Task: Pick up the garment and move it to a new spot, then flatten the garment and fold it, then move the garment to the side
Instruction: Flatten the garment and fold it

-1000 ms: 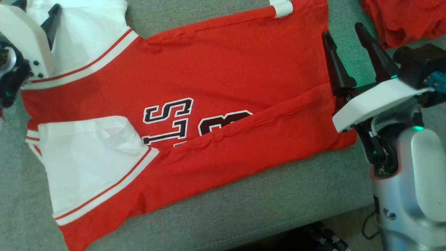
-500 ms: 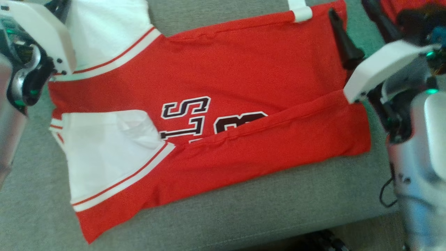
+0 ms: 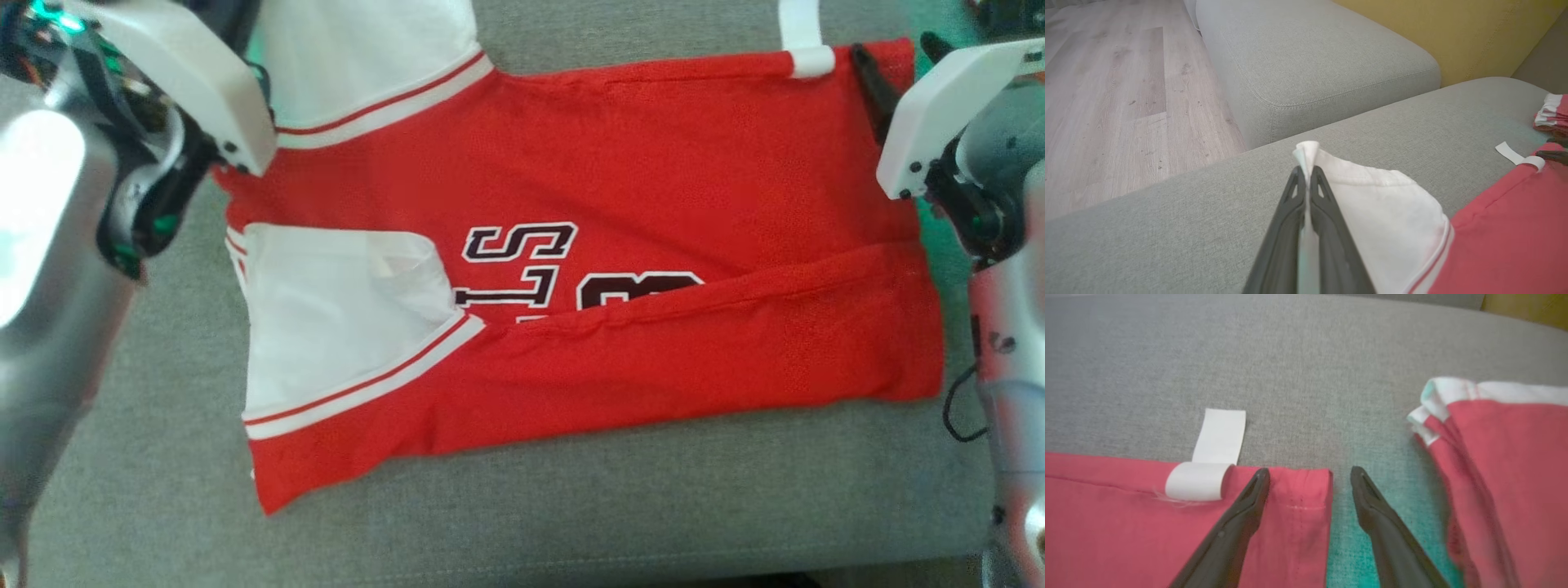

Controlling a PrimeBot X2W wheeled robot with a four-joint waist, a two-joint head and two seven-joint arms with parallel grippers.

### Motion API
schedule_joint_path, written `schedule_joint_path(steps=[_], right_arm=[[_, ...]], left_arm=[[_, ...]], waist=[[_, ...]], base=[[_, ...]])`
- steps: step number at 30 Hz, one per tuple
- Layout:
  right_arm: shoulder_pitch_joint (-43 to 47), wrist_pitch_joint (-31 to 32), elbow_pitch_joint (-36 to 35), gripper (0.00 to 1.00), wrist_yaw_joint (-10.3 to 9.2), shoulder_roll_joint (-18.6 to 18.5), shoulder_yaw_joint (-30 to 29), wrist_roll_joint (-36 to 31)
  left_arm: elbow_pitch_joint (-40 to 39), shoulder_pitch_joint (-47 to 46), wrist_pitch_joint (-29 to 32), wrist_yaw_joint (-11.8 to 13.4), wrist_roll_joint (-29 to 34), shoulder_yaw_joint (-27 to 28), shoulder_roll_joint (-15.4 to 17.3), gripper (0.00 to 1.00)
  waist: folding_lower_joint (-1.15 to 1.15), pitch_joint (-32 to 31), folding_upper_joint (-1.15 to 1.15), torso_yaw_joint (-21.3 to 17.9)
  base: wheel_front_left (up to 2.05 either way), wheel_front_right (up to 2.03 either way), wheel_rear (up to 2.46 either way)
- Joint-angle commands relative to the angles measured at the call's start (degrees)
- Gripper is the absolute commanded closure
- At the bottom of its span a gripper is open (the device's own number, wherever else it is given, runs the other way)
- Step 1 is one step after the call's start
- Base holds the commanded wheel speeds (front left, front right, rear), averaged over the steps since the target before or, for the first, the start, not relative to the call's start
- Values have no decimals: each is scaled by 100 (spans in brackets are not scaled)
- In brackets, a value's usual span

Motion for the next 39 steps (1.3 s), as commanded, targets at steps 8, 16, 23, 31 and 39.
schedule_joint_path(steps=[8,16,23,31,39], right_arm=[[-245,22,276,100,37,40,-14,176],[-218,-667,394,100,37,-13,78,262],[466,-1347,316,100,37,-105,159,461],[1557,-1901,-30,100,37,-28,-48,595],[2529,-2153,-609,100,37,244,-394,489]], left_arm=[[-435,1,-109,58,27,191,179,100],[-504,301,-349,108,-58,264,238,100],[-806,1118,-780,108,-185,225,292,100],[-1245,2383,-1451,262,-238,106,304,100],[-920,3569,-2386,396,-409,29,-34,100]], waist=[[0,34,0,97],[0,-229,0,147],[0,-882,0,251],[0,-1527,0,410],[0,-1779,0,443]], base=[[0,0,0],[0,0,0],[0,0,0],[0,0,0],[0,0,0]])
